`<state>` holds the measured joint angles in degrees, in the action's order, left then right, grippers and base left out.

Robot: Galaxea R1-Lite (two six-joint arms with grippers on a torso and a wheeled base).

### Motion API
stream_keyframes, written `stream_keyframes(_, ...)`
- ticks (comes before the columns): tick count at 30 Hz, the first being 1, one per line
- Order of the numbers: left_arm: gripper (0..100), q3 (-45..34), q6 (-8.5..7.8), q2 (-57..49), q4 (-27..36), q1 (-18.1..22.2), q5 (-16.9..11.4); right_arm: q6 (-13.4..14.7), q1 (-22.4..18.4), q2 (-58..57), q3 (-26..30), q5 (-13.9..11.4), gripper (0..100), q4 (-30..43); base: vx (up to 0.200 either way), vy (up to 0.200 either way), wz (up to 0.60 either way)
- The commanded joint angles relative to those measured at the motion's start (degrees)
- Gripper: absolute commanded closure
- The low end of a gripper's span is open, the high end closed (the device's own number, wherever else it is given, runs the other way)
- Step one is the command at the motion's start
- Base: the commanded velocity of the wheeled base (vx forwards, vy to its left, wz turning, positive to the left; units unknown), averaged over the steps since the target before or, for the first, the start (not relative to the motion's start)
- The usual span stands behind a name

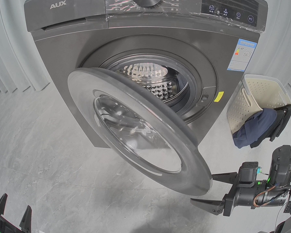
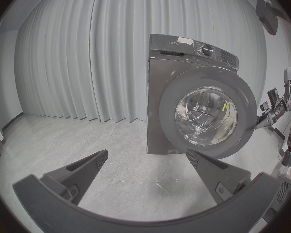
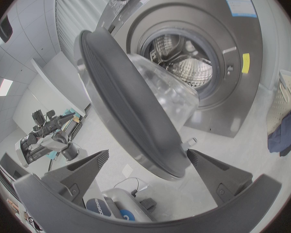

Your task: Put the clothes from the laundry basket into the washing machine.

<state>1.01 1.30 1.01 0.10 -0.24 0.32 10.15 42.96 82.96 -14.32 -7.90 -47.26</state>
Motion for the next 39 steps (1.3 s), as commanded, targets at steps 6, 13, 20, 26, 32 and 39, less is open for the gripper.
stream_keyframes(6,0,-0.9,0.01,-0.7,0.0,0.0,0.0,-1.5,-4.1,-4.6,11.6,0.7,0,1.7,0.0,0.0,0.0)
stream_keyframes(13,0,-0.9,0.01,-0.7,0.0,0.0,0.0,-2.2,-14.4,-2.4,8.6,1.3,0,1.7,0.0,0.0,0.0)
stream_keyframes(20,0,-0.9,0.01,-0.7,0.0,0.0,0.0,-1.5,-16.9,1.6,-0.1,1.3,0,1.7,-0.057,0.0,0.0)
stream_keyframes(26,0,-0.9,0.01,-0.7,0.0,0.0,0.0,-1.3,-13.7,7.0,-2.6,2.1,0,0.8,-0.033,0.0,0.0)
stream_keyframes(32,0,-0.9,0.01,-0.7,0.0,0.0,0.0,-0.7,-8.2,7.9,-3.1,3.3,0,0.4,0.0,0.0,0.0)
stream_keyframes(39,0,-0.9,0.01,-0.7,0.0,0.0,0.0,0.7,-4.7,6.0,-2.4,3.3,0,0.4,0.0,0.0,0.0)
